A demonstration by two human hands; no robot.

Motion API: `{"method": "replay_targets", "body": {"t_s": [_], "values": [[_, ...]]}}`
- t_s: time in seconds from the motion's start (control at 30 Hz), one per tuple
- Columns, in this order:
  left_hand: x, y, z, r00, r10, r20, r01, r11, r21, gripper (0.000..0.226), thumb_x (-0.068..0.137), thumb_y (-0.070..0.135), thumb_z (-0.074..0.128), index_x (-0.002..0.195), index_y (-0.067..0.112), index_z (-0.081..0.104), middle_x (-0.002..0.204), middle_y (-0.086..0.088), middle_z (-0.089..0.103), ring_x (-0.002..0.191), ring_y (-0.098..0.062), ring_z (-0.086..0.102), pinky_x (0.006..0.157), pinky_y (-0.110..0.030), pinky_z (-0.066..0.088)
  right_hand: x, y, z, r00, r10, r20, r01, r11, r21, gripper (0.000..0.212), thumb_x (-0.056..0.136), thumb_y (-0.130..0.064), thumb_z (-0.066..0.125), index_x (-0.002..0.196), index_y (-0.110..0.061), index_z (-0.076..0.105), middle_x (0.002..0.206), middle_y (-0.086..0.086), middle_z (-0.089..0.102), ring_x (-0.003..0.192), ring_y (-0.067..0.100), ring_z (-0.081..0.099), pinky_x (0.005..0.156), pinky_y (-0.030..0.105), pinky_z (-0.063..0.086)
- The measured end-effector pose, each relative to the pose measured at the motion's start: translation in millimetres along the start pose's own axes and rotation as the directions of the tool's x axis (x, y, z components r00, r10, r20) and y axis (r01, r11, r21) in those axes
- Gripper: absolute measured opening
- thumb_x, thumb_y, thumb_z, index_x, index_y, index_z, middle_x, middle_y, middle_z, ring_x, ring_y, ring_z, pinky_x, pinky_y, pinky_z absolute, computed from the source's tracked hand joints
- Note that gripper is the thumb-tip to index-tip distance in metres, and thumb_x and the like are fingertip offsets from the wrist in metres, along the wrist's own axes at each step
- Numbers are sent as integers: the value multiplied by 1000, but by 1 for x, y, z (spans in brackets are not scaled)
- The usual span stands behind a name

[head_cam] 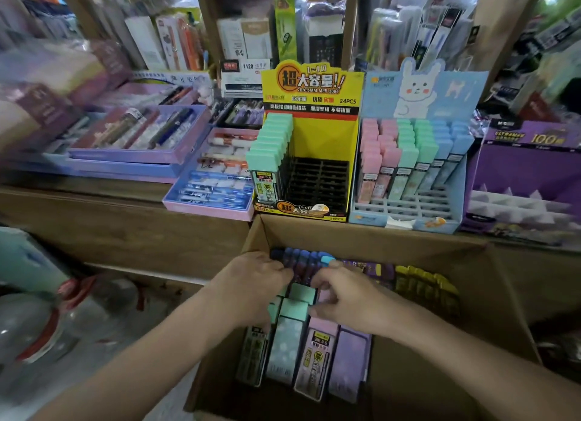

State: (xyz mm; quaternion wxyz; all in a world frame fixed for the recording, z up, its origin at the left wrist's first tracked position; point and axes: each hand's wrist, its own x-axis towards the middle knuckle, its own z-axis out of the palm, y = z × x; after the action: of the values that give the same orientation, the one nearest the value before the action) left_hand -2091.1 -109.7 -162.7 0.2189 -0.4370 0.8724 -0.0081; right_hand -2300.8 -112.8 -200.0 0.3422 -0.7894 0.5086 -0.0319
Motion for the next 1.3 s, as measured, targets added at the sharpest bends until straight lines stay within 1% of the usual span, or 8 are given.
{"method": "replay_targets", "body": {"t_s": [0.17, 0.43, 0.6, 0.77, 0.93, 1.03, 1.1, 1.3], "values": [[16, 3, -5, 989, -62, 133, 54, 997, 64, 79, 67, 52, 84, 129, 19, 48, 125, 0, 61, 115, -20, 60, 98, -36, 46, 6, -4, 14, 998, 66, 9, -65, 996, -56, 71, 83, -54, 77, 137, -14, 55, 123, 2, 37, 126, 24, 34, 104, 43, 41], [17, 11, 10, 995, -71, 74, 56, 982, 183, 73, 73, 47, 80, 129, 13, 47, 125, -4, 63, 111, -22, 63, 93, -36, 40, 4, -14, 35, 997, 42, -58, -52, 983, -174, 75, 71, -65, 79, 123, -15, 56, 111, -1, 25, 111, 22, 25, 92, 37, 30], [17, 11, 8, 992, -48, 116, 28, 984, 174, 80, 63, 61, 82, 121, 15, 53, 117, -1, 67, 108, -20, 64, 93, -37, 40, -2, -19, 35, 997, 57, -58, -66, 985, -158, 74, 63, -61, 85, 114, -19, 52, 111, -4, 21, 107, 20, 23, 90, 35, 33], [8, 6, -2, 990, -14, 143, 17, 1000, -15, 64, 58, 60, 83, 108, 25, 61, 110, 6, 64, 105, -16, 60, 94, -33, 41, -9, -28, 23, 996, 90, -2, -90, 992, -87, 71, 59, -50, 93, 108, -21, 50, 113, -3, 28, 109, 20, 30, 92, 38, 42], [-8, 3, -13, 981, 2, 196, 63, 944, -323, 48, 64, 50, 82, 94, 36, 46, 98, 16, 53, 98, -12, 53, 81, -29, 38, -20, -28, 12, 993, 78, 91, -91, 986, 143, 62, 67, -36, 93, 109, -32, 47, 108, -12, 49, 94, 10, 52, 67, 30, 47], [-19, 4, -16, 965, -16, 262, 147, 861, -488, 44, 71, 47, 78, 96, 45, 41, 90, 21, 45, 91, -7, 50, 66, -25, 37, -24, -25, 12, 987, 94, 127, -129, 947, 295, 53, 73, -27, 89, 102, -35, 46, 108, -1, 61, 92, 20, 64, 73, 45, 55], [-24, 5, -18, 961, -27, 275, 189, 790, -583, 39, 74, 47, 74, 96, 49, 43, 94, 21, 45, 88, -3, 50, 65, -25, 39, -25, -22, 10, 984, 107, 146, -157, 908, 390, 48, 76, -23, 87, 102, -33, 48, 106, 5, 67, 84, 20, 67, 69, 43, 54], [-29, 1, -24, 987, -102, 126, 161, 544, -823, 25, 73, 51, 76, 91, 44, 60, 89, 16, 65, 80, -2, 63, 64, -25, 51, -31, -16, -1, 977, 141, 160, -209, 780, 590, 37, 82, -13, 83, 112, -21, 64, 106, 7, 76, 99, 25, 73, 91, 47, 59]]}}
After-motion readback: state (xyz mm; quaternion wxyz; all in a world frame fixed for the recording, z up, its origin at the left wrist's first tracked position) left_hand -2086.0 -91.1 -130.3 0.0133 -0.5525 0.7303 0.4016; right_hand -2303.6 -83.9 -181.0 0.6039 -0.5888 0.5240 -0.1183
